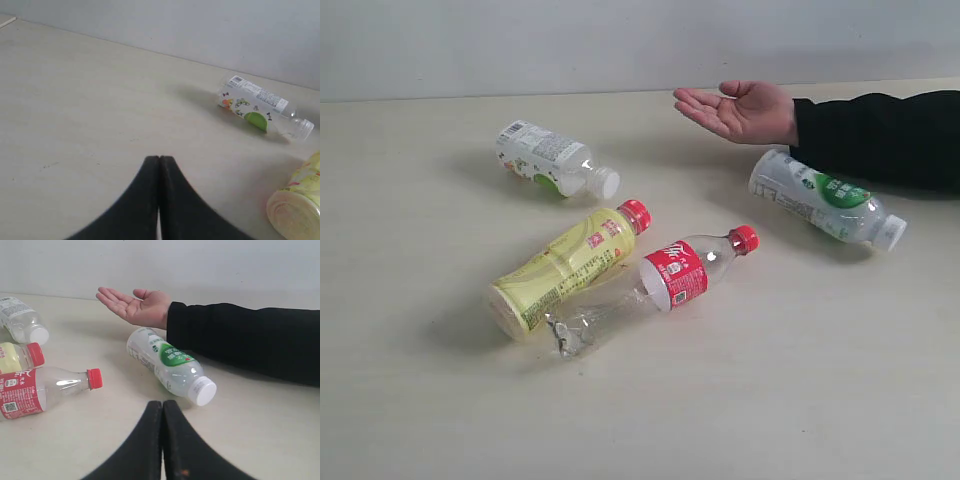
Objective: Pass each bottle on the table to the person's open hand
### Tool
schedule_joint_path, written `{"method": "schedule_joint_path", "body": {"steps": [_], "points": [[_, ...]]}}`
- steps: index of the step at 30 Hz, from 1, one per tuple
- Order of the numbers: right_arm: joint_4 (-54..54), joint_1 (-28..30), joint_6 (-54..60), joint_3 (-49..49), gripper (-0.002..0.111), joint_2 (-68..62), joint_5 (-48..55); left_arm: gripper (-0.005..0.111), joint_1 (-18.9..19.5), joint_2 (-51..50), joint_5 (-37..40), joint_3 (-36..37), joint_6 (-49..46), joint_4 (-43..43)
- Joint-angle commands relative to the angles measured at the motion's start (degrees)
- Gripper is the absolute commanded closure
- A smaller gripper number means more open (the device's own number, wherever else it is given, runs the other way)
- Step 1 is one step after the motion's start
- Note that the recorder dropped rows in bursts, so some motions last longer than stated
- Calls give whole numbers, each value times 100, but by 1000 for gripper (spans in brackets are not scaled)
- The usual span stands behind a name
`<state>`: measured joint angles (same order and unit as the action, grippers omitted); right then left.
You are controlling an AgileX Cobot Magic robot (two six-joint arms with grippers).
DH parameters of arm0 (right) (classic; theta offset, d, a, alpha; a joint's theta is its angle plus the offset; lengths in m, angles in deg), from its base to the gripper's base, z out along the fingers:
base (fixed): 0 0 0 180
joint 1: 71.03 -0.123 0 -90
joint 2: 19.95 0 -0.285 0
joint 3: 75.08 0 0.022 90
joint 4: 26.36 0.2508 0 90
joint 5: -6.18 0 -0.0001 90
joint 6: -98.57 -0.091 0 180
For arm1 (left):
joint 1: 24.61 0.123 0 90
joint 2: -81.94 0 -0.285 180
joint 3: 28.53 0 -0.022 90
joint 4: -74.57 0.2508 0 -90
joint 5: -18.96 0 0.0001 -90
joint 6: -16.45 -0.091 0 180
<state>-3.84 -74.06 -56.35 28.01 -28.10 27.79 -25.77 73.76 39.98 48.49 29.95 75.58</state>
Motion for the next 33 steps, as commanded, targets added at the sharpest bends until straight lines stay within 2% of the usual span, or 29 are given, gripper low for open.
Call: {"method": "schedule_joint_path", "body": {"steps": [1,8,11,16,20,23,26,31,33], "points": [[-8,32,31,-30,108,36,-31,107,-29,40,-35,20,30,20],[-8,32,31,-30,108,36,-31,107,-27,40,-45,20,20,46],[-8,32,31,-30,108,36,-31,107,-27,40,-234,20,-93,288],[-8,32,31,-30,108,36,-31,107,-27,40,-670,20,-27,165],[-8,32,31,-30,108,36,-31,107,-27,40,-951,20,509,-688],[-8,32,31,-30,108,36,-31,107,-27,40,-1157,20,943,-1722],[-8,32,31,-30,108,36,-31,107,-27,40,-1456,20,967,-2537],[-8,32,31,-30,108,36,-31,107,-27,40,-2398,20,1054,-3316],[-8,32,31,-30,108,36,-31,107,-27,40,-2890,20,1398,-3489]]}}
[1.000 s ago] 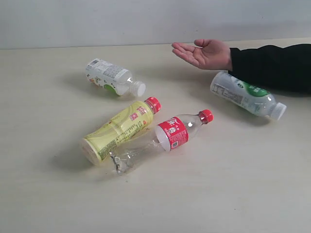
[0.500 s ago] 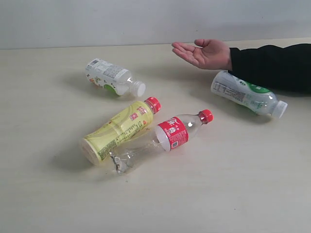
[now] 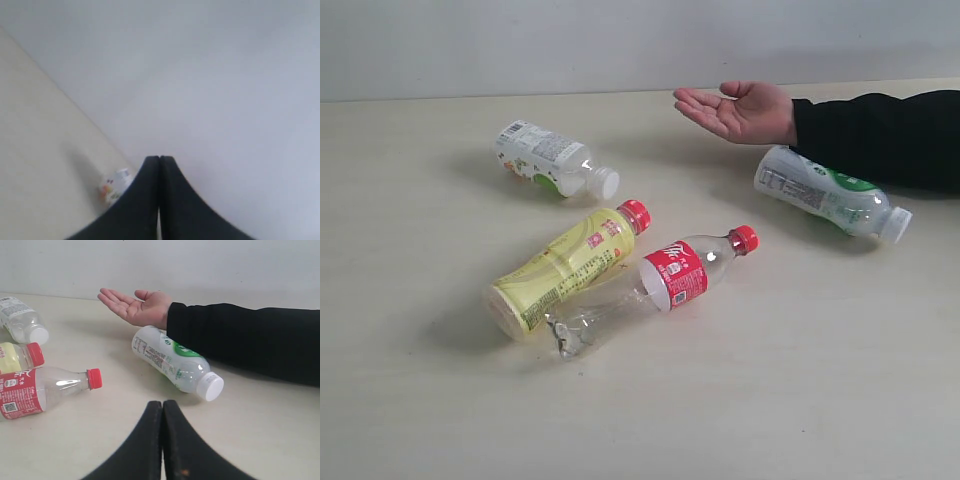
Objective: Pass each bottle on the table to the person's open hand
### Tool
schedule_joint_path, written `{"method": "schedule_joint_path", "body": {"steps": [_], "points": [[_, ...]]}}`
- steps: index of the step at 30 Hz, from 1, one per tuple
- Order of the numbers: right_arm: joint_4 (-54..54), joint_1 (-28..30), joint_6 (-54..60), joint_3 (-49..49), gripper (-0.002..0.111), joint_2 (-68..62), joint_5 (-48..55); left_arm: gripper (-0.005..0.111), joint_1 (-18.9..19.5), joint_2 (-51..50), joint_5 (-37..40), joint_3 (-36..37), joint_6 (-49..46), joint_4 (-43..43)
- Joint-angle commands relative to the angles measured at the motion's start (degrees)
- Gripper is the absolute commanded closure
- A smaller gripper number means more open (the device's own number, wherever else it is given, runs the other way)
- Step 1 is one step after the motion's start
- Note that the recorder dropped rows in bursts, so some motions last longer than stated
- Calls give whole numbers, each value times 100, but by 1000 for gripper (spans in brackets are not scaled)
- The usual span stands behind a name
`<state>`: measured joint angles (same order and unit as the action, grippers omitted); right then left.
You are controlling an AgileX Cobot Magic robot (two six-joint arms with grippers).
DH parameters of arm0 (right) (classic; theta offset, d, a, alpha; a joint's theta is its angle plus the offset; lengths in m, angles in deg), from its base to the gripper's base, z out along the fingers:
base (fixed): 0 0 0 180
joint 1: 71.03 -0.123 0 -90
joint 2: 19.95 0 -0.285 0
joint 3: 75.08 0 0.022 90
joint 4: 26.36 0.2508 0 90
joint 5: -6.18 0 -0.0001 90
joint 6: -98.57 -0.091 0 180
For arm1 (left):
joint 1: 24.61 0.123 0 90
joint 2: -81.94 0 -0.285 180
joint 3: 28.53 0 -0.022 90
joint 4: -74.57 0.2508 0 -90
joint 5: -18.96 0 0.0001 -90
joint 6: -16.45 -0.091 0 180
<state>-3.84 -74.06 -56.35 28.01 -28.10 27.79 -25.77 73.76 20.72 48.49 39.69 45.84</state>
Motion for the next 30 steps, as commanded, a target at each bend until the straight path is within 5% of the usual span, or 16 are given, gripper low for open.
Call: {"method": "schedule_joint_path", "body": {"steps": [1,7,12,18,23,30], "points": [[-8,32,31,-30,108,36,-31,107,-27,40,-1313,20,695,-529],[-8,32,31,-30,108,36,-50,107,-27,40,-3443,-11,1134,-506],[-8,32,31,-30,108,36,-50,107,-27,-695,-3261,-887,889,81],[-8,32,31,-30,108,36,-50,107,-27,-2787,-2121,-2611,1388,3510],[-8,32,31,-30,108,36,-50,107,-77,-4854,-1380,-3915,3435,6811],[-8,32,31,-30,108,36,-50,107,-1135,-6929,-1050,-4884,6179,11781]]}}
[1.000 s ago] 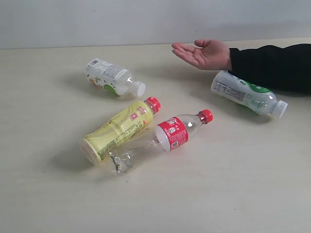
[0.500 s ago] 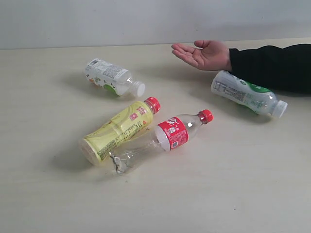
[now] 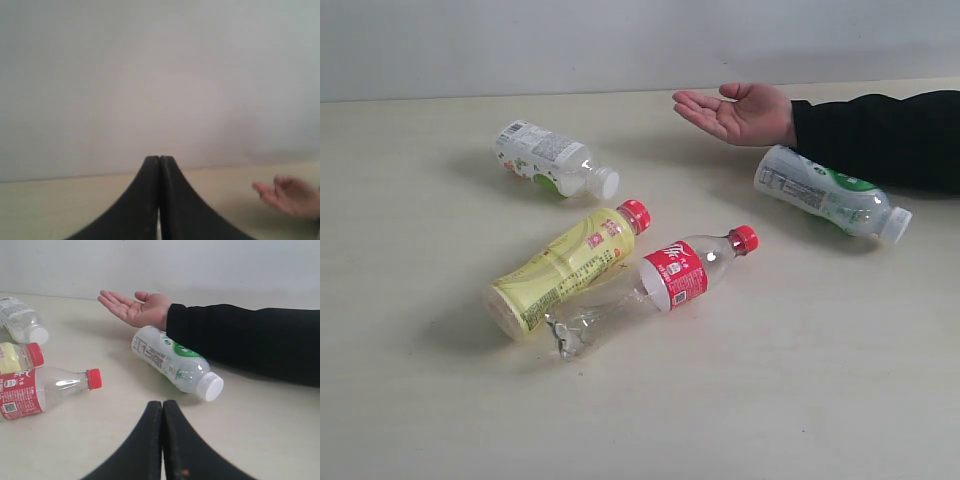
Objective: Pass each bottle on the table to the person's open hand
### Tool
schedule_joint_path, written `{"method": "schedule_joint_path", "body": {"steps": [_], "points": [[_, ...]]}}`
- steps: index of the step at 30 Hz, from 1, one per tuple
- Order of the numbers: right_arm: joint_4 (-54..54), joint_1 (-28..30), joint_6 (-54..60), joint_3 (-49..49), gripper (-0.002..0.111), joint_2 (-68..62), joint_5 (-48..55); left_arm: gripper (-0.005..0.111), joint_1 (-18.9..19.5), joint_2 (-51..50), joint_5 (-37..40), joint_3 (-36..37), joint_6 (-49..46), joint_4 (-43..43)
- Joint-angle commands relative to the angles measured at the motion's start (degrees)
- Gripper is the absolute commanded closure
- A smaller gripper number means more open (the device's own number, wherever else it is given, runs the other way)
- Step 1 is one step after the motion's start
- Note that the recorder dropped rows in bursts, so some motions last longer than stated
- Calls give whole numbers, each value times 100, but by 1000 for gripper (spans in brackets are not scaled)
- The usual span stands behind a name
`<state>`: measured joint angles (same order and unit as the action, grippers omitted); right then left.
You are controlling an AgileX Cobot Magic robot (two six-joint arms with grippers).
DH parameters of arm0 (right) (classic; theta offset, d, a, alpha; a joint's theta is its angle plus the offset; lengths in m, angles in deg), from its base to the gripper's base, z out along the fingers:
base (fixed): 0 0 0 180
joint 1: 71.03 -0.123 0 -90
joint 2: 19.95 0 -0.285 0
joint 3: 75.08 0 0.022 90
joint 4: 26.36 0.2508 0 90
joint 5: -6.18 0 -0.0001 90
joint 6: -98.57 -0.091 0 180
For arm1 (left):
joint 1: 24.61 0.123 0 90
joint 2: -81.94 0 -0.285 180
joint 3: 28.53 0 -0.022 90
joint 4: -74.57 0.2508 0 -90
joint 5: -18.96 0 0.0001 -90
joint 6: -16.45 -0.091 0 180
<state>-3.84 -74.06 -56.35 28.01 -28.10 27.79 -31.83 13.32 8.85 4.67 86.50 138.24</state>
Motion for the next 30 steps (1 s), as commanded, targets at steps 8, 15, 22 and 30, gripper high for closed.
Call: {"method": "schedule_joint_path", "body": {"steps": [8,15,22,30], "points": [[-8,32,31,-30,108,36,-50,107,-706,-2188,2052,-885,715,3628],[-8,32,31,-30,108,36,-50,107,-579,-2662,6316,-1030,-2218,1662],[-8,32,31,-30,108,36,-50,107,-322,-3111,7640,-2378,-5893,-2774],[-8,32,31,-30,108,36,-50,98,-1117,-3124,6825,-2949,-8273,-7264]]}}
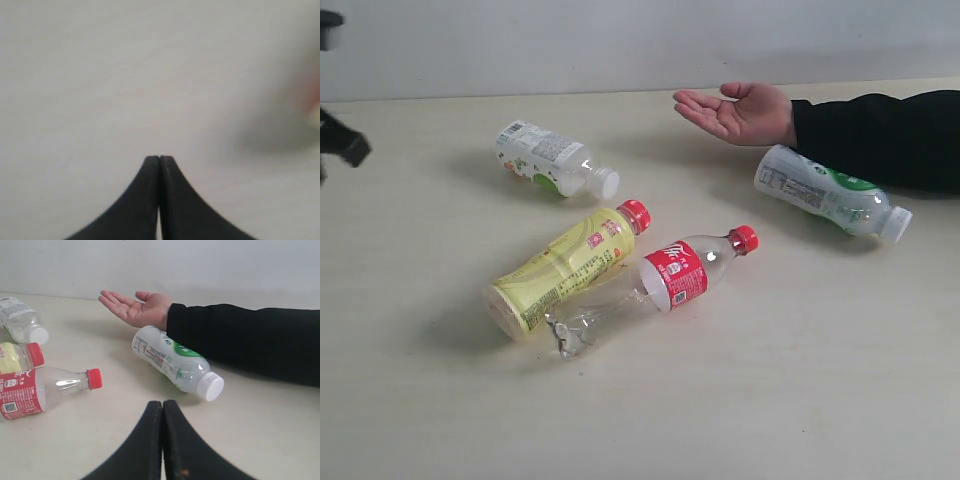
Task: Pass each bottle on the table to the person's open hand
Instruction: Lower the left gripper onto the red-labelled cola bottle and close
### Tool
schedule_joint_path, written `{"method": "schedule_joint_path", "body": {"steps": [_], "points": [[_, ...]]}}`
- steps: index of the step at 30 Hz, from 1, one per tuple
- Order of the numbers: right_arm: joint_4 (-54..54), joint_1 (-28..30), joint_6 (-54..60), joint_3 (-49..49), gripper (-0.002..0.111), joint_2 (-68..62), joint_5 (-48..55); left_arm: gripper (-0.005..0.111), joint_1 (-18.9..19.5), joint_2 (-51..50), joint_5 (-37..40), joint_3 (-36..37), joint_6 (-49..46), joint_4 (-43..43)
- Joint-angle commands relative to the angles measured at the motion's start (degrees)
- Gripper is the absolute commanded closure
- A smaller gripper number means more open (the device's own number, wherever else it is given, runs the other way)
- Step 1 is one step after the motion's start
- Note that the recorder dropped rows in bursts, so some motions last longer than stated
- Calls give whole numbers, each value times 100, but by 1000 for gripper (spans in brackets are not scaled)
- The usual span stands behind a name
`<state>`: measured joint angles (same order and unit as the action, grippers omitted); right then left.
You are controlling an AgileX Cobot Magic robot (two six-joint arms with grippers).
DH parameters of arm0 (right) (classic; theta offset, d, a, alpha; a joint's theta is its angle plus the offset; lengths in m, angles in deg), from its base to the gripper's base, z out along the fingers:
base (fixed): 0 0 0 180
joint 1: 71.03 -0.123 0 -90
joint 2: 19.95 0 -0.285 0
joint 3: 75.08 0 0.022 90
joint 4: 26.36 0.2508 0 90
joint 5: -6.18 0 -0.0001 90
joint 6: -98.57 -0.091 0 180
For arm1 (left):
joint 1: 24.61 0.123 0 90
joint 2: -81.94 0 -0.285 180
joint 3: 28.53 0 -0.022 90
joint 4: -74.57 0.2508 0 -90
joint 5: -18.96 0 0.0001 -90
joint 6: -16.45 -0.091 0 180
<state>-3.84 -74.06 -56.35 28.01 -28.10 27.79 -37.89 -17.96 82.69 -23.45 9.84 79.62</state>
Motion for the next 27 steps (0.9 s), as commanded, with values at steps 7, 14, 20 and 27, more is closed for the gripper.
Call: {"method": "schedule_joint_path", "body": {"steps": [7,14,20,27], "points": [[-8,32,31,-30,108,36,-50,65,-1875,-193,-945,-138,-649,-1557],[-8,32,31,-30,108,36,-50,25,-2941,-659,-1208,-171,-949,-1632],[-8,32,31,-30,108,36,-50,26,-3414,-1475,-1042,-711,-997,-1439],[-8,32,31,-30,108,36,-50,26,-3480,-2281,-668,-1318,-743,-847]]}}
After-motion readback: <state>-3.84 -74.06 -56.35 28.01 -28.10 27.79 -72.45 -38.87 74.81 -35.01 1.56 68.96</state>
